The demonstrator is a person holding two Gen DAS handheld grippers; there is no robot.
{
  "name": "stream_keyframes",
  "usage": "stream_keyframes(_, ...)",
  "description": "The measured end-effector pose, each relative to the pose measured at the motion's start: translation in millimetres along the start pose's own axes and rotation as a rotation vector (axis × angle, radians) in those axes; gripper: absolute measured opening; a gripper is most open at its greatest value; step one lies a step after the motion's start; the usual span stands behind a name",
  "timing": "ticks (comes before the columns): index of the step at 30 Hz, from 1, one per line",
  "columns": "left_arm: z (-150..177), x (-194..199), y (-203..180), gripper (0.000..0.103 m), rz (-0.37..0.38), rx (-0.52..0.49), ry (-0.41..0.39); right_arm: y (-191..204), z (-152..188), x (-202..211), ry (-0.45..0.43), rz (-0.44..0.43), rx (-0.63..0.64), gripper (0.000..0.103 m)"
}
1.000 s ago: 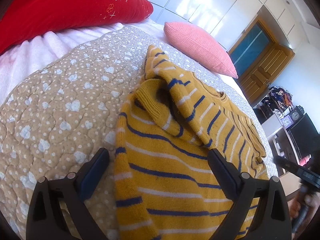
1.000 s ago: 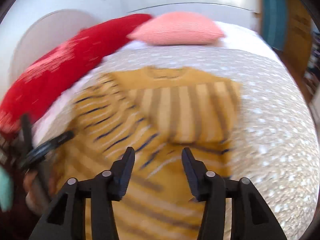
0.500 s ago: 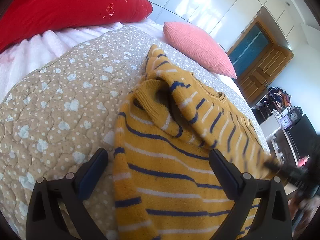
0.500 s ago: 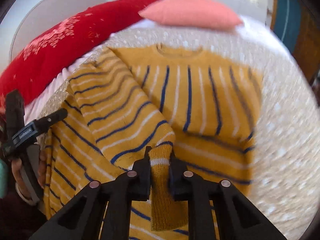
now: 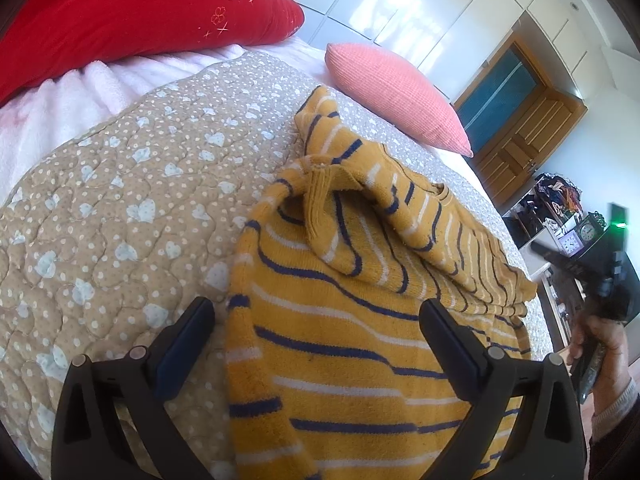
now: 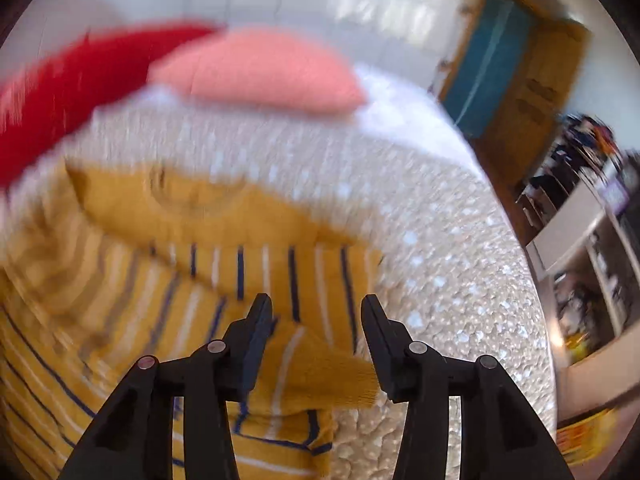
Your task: Fold small clothes
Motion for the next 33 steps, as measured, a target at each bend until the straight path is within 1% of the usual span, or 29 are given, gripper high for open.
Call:
stream_keyframes(1,0,0,0,0.102,-0.003,-0.003,0.002,2,-2,4,-0.007,-0.019,-0.022,0.050)
stream_keyframes(3,-1,-2,0,0.102,-0.006,-0.006,0.004,11,-2,4,0.012,-0.062,-0.058,0.049)
stream_keyframes(5,-1,-2,0,0.102,-0.002,-0.003,0.002,25,6,-1,0.044,-0.151,-0.112,0.047)
stream_keyframes(6,-1,-2,0,0.102,0.001,-0.002,0.002,36,17,-9,0.087,-0.207,-0.144,0.047)
stream_keyframes(7,-2,-2,0,0.102,0.002,-0.001,0.001,42,25,-17,0.122,-0.234,-0.160,0.047)
stream_keyframes(8,-1,-2,0,0.102,0.004,-0.001,0.000,52,39,-31,0.190,-0.274,-0.174,0.047)
stream_keyframes(9,-2,-2,0,0.102,0.008,0.000,-0.001,57,51,-39,0.235,-0.290,-0.175,0.048)
stream_keyframes(10,-2,-1,0,0.102,0.013,0.003,-0.003,59,60,-45,0.249,-0.275,-0.172,0.048)
stream_keyframes(11,-2,0,2,0.102,0.019,0.006,-0.006,60,61,-40,0.216,-0.269,-0.176,0.048)
stream_keyframes(12,-2,1,3,0.102,0.029,0.012,-0.010,60,62,-29,0.200,-0.288,-0.194,0.048)
stream_keyframes(14,-1,3,4,0.102,0.042,0.022,-0.015,59,66,-4,0.175,-0.374,-0.233,0.048)
stream_keyframes(16,-1,4,5,0.102,0.048,0.027,-0.017,54,76,28,0.142,-0.416,-0.228,0.048)
stream_keyframes(18,-1,4,5,0.102,0.045,0.025,-0.018,42,87,58,0.101,-0.424,-0.204,0.050)
stream_keyframes(20,0,5,5,0.102,0.041,0.023,-0.018,18,105,90,0.054,-0.415,-0.210,0.057)
stream_keyframes(22,1,5,3,0.102,0.033,0.016,-0.016,-8,122,110,0.028,-0.370,-0.220,0.063)
stream_keyframes(25,5,3,0,0.102,0.026,-0.020,0.014,-44,152,134,0.025,-0.279,-0.202,0.063)
stream_keyframes(26,7,4,0,0.102,0.017,-0.032,0.026,-57,163,140,0.028,-0.244,-0.210,0.063)
stream_keyframes(27,11,8,0,0.102,-0.012,-0.045,0.038,-68,171,143,0.028,-0.226,-0.232,0.063)
stream_keyframes(28,17,16,-2,0.102,-0.056,-0.064,0.044,-77,180,145,0.030,-0.225,-0.265,0.063)
stream_keyframes(29,23,23,-3,0.102,-0.078,-0.076,0.045,-84,188,147,0.034,-0.233,-0.290,0.064)
stream_keyframes(30,33,36,-8,0.102,-0.089,-0.095,0.047,-90,197,148,0.041,-0.244,-0.314,0.064)
stream_keyframes(31,45,50,-15,0.102,-0.082,-0.120,0.051,-92,205,149,0.049,-0.247,-0.324,0.064)
stream_keyframes(33,61,77,-26,0.102,-0.094,-0.176,0.037,-94,220,151,0.058,-0.232,-0.327,0.064)
Point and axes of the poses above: each gripper's, at about its wrist camera, not at the fingertips, and x roughly against the way its jaws point, y to its left, z to its underside, the point moved 7 cm from there along -x, roughly the way its jaws point, and after that the axes turned 2 degrees about -y, right-handed, at the moved point
